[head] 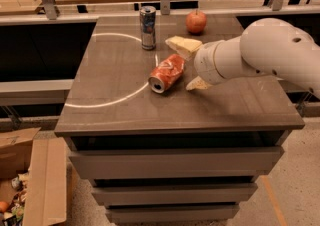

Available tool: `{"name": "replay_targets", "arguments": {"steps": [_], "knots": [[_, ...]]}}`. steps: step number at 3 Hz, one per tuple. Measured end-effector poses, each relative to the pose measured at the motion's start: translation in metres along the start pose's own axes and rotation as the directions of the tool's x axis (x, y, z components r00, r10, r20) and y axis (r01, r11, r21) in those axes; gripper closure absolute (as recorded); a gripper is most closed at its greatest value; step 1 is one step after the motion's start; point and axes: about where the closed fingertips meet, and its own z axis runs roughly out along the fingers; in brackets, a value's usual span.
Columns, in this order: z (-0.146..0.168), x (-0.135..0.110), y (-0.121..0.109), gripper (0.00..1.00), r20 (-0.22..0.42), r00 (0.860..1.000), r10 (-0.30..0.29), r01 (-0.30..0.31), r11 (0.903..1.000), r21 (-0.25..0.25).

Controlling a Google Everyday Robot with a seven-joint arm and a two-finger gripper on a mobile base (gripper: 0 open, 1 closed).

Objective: Knock coke can over

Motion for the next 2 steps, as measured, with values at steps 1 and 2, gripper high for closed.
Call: {"name": "replay_targets", "arguments": {"steps": [1, 2], "knots": [[-0.0011, 0.0002, -0.0013, 0.00, 0.000, 1.000, 0.000, 0.000, 1.0000, -0.001], [-0.0020, 0.0002, -0.0024, 0.00, 0.000, 1.000, 0.000, 0.000, 1.0000, -0.001]]}}
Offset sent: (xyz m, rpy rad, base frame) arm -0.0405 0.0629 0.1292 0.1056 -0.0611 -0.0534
